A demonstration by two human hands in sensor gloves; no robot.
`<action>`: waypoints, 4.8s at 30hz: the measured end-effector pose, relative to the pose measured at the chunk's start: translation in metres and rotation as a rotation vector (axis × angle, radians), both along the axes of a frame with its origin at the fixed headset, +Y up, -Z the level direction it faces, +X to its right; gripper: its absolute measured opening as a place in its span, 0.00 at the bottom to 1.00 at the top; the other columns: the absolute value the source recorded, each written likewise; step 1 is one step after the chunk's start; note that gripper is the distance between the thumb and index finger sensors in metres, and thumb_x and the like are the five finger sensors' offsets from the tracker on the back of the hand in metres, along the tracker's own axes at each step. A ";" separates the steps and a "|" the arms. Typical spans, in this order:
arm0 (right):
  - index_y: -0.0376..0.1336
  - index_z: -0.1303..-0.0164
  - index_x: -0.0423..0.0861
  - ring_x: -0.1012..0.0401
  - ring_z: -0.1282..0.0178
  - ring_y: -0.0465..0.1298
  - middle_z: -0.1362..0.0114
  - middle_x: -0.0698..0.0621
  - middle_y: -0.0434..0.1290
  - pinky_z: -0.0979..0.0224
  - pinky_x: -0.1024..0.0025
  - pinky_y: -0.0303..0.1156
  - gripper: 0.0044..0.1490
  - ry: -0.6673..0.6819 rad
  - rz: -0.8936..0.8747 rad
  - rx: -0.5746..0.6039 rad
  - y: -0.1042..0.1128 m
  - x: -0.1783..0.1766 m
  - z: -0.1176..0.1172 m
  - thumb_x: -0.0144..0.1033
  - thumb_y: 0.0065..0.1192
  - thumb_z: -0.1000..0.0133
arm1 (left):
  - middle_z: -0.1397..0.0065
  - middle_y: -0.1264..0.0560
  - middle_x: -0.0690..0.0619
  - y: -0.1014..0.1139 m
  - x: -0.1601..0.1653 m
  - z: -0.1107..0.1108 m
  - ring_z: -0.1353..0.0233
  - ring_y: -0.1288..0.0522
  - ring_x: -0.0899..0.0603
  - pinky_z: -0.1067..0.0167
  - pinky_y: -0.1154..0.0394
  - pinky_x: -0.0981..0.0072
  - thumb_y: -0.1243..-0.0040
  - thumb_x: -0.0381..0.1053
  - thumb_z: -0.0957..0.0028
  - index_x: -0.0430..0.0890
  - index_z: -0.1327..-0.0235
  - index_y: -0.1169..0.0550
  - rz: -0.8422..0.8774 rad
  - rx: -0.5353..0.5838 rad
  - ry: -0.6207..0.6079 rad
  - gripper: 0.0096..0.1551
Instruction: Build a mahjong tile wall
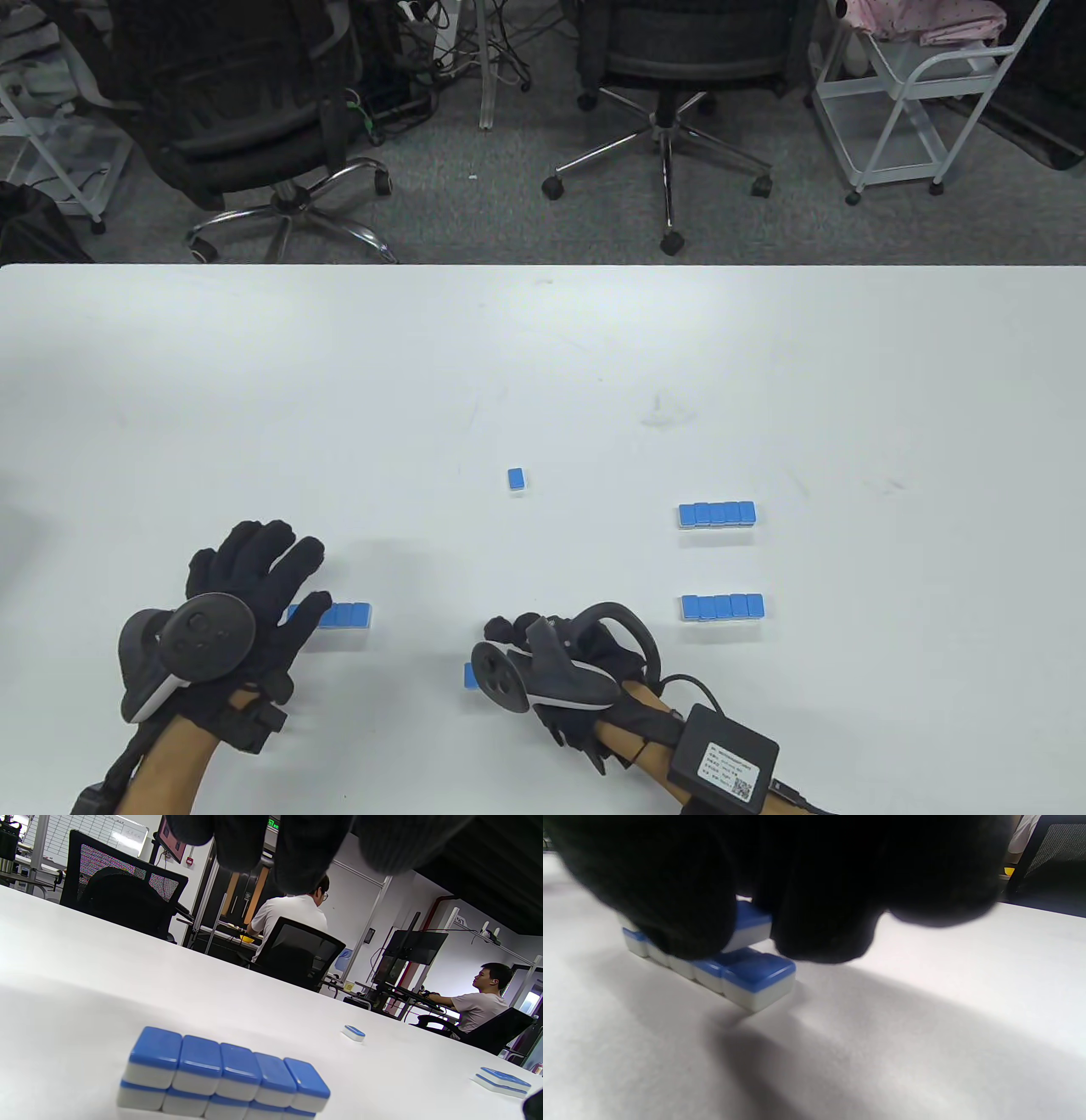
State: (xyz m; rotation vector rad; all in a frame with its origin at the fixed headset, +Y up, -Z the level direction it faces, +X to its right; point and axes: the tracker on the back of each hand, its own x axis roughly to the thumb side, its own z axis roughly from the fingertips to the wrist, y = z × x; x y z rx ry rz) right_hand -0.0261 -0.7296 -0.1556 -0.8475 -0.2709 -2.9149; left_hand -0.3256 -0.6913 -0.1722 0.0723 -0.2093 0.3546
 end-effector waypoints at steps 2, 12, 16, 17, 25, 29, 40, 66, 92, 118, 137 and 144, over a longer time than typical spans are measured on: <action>0.60 0.33 0.54 0.58 0.61 0.84 0.34 0.53 0.76 0.60 0.62 0.82 0.45 0.001 -0.001 -0.001 0.001 0.000 0.000 0.45 0.78 0.61 | 0.15 0.45 0.50 0.000 0.000 0.000 0.15 0.53 0.36 0.26 0.58 0.26 0.49 0.67 0.48 0.58 0.24 0.32 0.000 0.000 -0.001 0.37; 0.56 0.30 0.54 0.56 0.52 0.83 0.29 0.52 0.72 0.53 0.59 0.81 0.48 -0.002 -0.020 -0.033 0.008 0.006 -0.001 0.52 0.73 0.60 | 0.15 0.45 0.50 0.000 -0.001 0.001 0.15 0.53 0.36 0.26 0.58 0.26 0.49 0.67 0.48 0.58 0.24 0.32 0.005 0.003 -0.001 0.37; 0.59 0.32 0.54 0.54 0.48 0.82 0.28 0.50 0.72 0.50 0.56 0.80 0.42 -0.127 -0.096 0.014 0.024 0.015 -0.018 0.53 0.67 0.57 | 0.15 0.45 0.50 0.000 -0.001 0.001 0.15 0.53 0.36 0.26 0.58 0.26 0.49 0.67 0.48 0.58 0.24 0.32 0.003 0.009 -0.001 0.37; 0.60 0.33 0.54 0.53 0.48 0.82 0.29 0.50 0.73 0.50 0.56 0.81 0.41 -0.155 -0.091 0.029 0.026 0.015 -0.024 0.53 0.67 0.56 | 0.15 0.45 0.50 0.000 -0.001 0.001 0.15 0.53 0.36 0.26 0.58 0.26 0.49 0.67 0.48 0.58 0.24 0.32 0.004 0.009 -0.002 0.37; 0.41 0.24 0.53 0.49 0.29 0.72 0.17 0.48 0.55 0.32 0.46 0.73 0.54 -0.464 0.135 -0.025 0.016 -0.012 -0.106 0.57 0.61 0.54 | 0.15 0.45 0.50 0.001 -0.001 0.001 0.15 0.53 0.36 0.26 0.57 0.26 0.49 0.67 0.48 0.58 0.24 0.32 0.000 0.016 -0.003 0.37; 0.39 0.25 0.57 0.51 0.30 0.73 0.19 0.50 0.57 0.30 0.46 0.72 0.52 -0.591 0.219 -0.037 0.000 -0.029 -0.147 0.55 0.61 0.53 | 0.15 0.45 0.50 0.002 -0.003 0.001 0.15 0.53 0.36 0.26 0.58 0.26 0.49 0.67 0.48 0.58 0.24 0.32 0.005 0.023 0.004 0.37; 0.64 0.37 0.56 0.57 0.45 0.83 0.37 0.55 0.77 0.36 0.51 0.77 0.35 -0.465 0.332 0.066 -0.022 -0.041 -0.164 0.47 0.71 0.56 | 0.15 0.45 0.50 0.002 -0.004 0.001 0.15 0.53 0.36 0.26 0.57 0.26 0.49 0.67 0.48 0.58 0.24 0.32 0.008 0.023 0.007 0.37; 0.68 0.41 0.43 0.55 0.53 0.87 0.45 0.47 0.82 0.45 0.50 0.81 0.38 -0.154 -0.027 -0.110 -0.007 0.021 -0.007 0.46 0.75 0.59 | 0.15 0.45 0.50 0.000 -0.002 0.003 0.15 0.53 0.36 0.26 0.57 0.26 0.49 0.67 0.48 0.58 0.24 0.32 -0.001 0.010 0.000 0.37; 0.64 0.36 0.47 0.55 0.51 0.86 0.43 0.48 0.80 0.43 0.51 0.80 0.43 -0.147 -0.034 -0.064 0.009 0.027 -0.004 0.56 0.67 0.59 | 0.15 0.45 0.50 0.000 -0.002 0.005 0.15 0.53 0.36 0.26 0.57 0.26 0.49 0.67 0.48 0.58 0.24 0.32 -0.001 0.003 -0.006 0.37; 0.39 0.22 0.57 0.38 0.19 0.59 0.19 0.40 0.59 0.22 0.31 0.56 0.60 -1.142 -0.047 -0.494 -0.007 0.227 -0.154 0.76 0.45 0.62 | 0.15 0.46 0.50 -0.002 -0.004 0.001 0.15 0.52 0.36 0.25 0.55 0.27 0.49 0.67 0.48 0.58 0.24 0.32 0.027 -0.008 -0.008 0.37; 0.45 0.23 0.53 0.37 0.21 0.62 0.20 0.36 0.58 0.22 0.33 0.58 0.62 -1.103 0.220 -0.439 -0.017 0.184 -0.166 0.77 0.53 0.62 | 0.15 0.45 0.50 -0.001 -0.002 0.002 0.15 0.52 0.36 0.25 0.55 0.27 0.49 0.67 0.48 0.58 0.24 0.32 0.022 -0.005 -0.016 0.37; 0.51 0.28 0.48 0.37 0.23 0.65 0.23 0.35 0.62 0.23 0.36 0.60 0.62 -1.048 0.300 -0.394 -0.018 0.156 -0.170 0.79 0.53 0.63 | 0.15 0.45 0.50 -0.002 -0.002 0.002 0.15 0.52 0.36 0.25 0.55 0.27 0.49 0.67 0.48 0.58 0.24 0.32 0.021 -0.009 -0.015 0.37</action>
